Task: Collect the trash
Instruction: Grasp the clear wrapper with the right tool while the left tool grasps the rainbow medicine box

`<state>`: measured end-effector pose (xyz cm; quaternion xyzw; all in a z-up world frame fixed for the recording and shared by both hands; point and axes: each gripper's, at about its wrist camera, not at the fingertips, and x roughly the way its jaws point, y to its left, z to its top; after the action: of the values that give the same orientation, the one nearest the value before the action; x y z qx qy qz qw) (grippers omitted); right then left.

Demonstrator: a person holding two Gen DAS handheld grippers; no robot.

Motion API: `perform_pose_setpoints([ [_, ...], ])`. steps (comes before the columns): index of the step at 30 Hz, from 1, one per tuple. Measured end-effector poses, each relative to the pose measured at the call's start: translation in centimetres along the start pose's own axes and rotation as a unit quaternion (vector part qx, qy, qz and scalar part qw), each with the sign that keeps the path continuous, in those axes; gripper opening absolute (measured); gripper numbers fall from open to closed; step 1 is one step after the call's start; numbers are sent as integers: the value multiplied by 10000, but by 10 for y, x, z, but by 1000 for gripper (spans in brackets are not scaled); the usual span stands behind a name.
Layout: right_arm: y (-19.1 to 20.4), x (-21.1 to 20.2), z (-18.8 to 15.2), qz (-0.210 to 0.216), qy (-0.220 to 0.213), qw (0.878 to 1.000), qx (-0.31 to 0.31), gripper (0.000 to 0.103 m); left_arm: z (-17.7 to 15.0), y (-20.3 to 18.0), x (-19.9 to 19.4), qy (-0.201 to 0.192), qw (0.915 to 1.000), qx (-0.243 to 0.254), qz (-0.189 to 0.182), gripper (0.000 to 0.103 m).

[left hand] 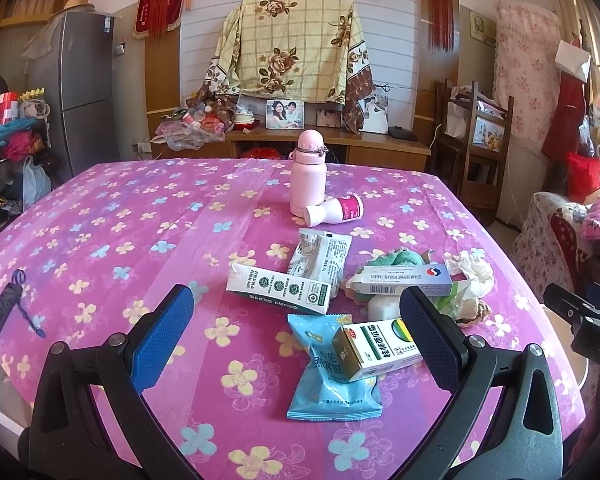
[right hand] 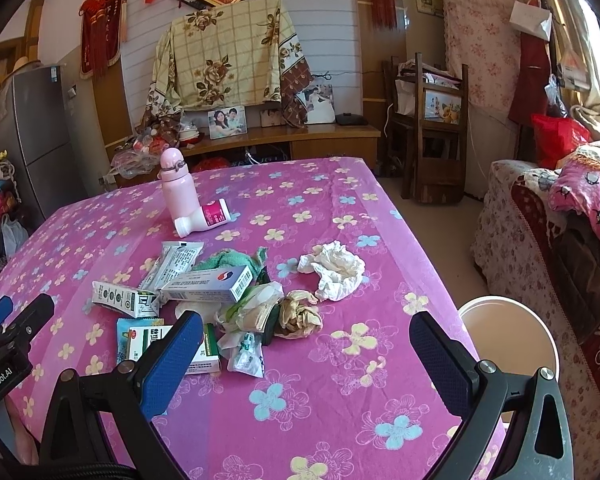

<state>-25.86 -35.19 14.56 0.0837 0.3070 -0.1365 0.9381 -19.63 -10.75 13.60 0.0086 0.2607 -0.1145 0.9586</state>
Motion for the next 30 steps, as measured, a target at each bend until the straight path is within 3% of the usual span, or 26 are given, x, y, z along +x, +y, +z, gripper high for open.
perform_pose_setpoints([
  [8, -5, 8, -3, -59, 171, 9998, -131, 102, -8, 14, 11, 170, 9996, 189, 106, 103],
  [16, -9, 45, -19, 188, 832, 9960, -273, 102, -14, 16, 31, 693, 9956, 561, -292, 103],
  [18, -7, 58, -25, 416, 1010, 9937, -254, 99, -16, 11, 35, 810, 9936, 714, -345, 103],
  [23, -2, 97, -36, 1127, 1506, 9821, 86, 65, -23, 3, 42, 934, 9897, 960, -512, 103],
  [27, 8, 121, -38, 1533, 1726, 9728, 192, 52, -25, -5, 52, 1085, 9846, 1167, -717, 103],
  [30, 14, 135, -39, 1790, 1777, 9673, 250, 32, -27, -12, 62, 1293, 9779, 1281, -1031, 103],
])
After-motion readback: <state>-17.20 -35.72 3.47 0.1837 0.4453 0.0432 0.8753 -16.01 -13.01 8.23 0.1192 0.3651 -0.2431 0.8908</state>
